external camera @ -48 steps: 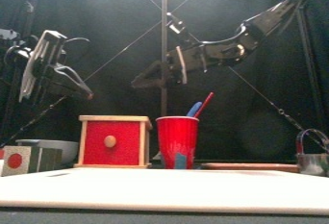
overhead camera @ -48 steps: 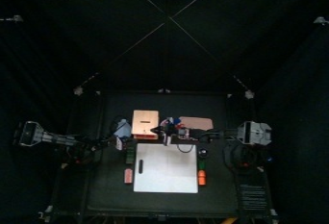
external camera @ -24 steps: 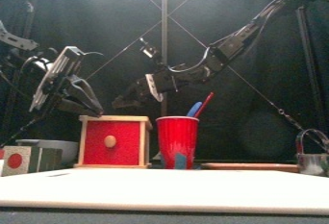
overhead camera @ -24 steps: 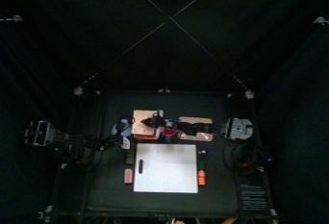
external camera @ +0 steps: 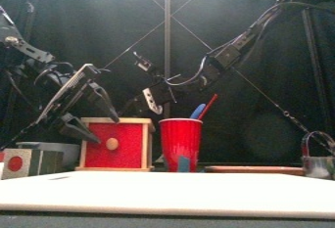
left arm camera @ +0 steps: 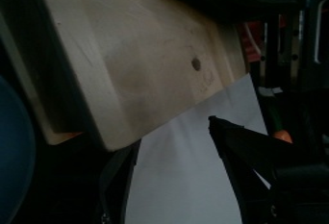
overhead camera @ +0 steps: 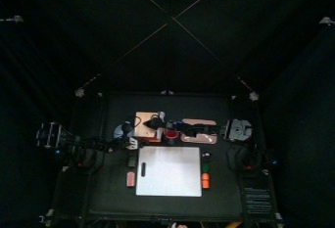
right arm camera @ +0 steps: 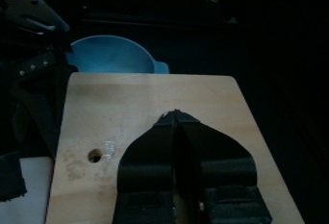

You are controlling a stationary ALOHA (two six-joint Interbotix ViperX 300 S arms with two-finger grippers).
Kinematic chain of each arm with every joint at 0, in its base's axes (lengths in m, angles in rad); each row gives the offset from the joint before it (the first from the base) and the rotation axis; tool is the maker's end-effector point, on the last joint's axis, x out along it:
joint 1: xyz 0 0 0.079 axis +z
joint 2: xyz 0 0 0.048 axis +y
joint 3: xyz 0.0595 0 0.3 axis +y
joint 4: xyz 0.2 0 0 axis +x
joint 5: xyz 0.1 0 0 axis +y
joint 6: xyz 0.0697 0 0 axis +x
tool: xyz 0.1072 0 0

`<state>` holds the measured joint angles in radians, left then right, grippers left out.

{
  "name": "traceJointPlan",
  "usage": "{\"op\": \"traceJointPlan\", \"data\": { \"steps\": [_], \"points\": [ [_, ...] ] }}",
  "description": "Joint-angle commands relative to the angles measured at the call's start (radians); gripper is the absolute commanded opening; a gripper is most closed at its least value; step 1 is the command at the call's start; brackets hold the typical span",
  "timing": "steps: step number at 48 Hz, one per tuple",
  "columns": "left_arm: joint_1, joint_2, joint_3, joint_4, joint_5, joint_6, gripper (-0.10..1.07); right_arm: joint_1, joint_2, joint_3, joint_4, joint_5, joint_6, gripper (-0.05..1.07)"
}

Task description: Open drawer

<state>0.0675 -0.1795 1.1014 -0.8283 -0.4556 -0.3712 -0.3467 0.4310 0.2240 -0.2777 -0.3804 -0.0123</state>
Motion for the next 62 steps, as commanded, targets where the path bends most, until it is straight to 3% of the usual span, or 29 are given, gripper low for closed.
{"op": "traceJointPlan", "data": {
  "steps": [1,16,25,43,62],
  "points": [
    [0.011,0.015,-0.032,-0.018,-0.005,0.000,0.90,0.002,-0.023,-0.015,0.002,-0.002,0.002,0.06],
    [0.051,0.118,-0.078,-0.058,-0.018,0.000,0.88,0.008,-0.025,-0.015,0.000,0.002,0.002,0.05],
    [0.048,0.164,-0.097,-0.058,-0.081,0.000,0.86,0.017,-0.025,-0.017,0.000,0.002,0.002,0.05],
    [0.040,0.170,-0.110,-0.060,-0.094,-0.003,0.53,0.023,-0.025,-0.012,-0.002,0.002,0.002,0.06],
    [-0.130,0.179,-0.120,-0.140,-0.057,-0.002,0.49,0.018,-0.029,-0.015,0.000,0.048,0.003,0.06]
  ]
}}
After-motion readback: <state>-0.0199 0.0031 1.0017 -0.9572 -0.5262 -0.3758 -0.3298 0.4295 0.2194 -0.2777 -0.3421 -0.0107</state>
